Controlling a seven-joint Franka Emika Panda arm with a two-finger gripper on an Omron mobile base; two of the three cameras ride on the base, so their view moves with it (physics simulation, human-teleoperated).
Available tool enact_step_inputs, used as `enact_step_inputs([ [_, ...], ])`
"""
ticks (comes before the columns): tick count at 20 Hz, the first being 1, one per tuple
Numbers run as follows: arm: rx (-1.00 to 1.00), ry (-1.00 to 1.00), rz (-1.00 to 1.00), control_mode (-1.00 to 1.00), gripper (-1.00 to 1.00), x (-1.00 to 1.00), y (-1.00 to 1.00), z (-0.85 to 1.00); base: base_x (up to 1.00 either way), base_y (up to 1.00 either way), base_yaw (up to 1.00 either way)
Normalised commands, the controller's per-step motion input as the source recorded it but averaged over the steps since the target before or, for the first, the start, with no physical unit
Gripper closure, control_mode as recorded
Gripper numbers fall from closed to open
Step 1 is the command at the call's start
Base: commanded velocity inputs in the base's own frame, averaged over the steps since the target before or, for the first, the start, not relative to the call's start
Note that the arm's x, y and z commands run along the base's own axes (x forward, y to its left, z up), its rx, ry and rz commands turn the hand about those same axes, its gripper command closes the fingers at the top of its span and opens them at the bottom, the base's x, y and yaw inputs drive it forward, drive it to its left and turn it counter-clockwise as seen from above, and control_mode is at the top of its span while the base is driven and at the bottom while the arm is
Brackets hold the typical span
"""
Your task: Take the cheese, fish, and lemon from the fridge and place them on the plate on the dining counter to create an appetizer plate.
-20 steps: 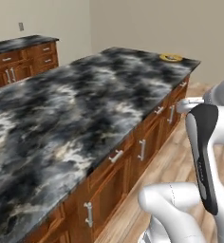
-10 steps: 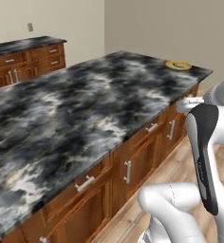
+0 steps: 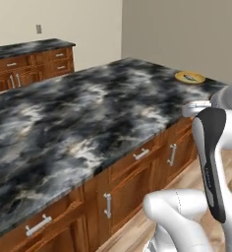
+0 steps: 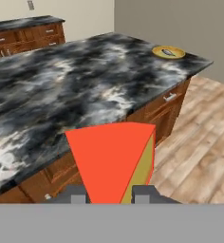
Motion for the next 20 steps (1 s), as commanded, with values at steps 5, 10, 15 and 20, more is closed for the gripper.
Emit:
enact_step_inputs([
  [5, 0.00, 0.00, 0.00, 1.00, 1.00, 0.00, 0.00, 0.00, 0.45, -1.00, 0.26],
  [10, 0.00, 0.00, 0.00, 1.00, 1.00, 0.00, 0.00, 0.00, 0.44, -1.00, 0.27],
  [15, 0.00, 0.00, 0.00, 1.00, 1.00, 0.00, 0.00, 0.00, 0.45, -1.00, 0.27],
  [20, 0.00, 0.00, 0.00, 1.00, 1.00, 0.00, 0.00, 0.00, 0.45, -1.00, 0.28],
])
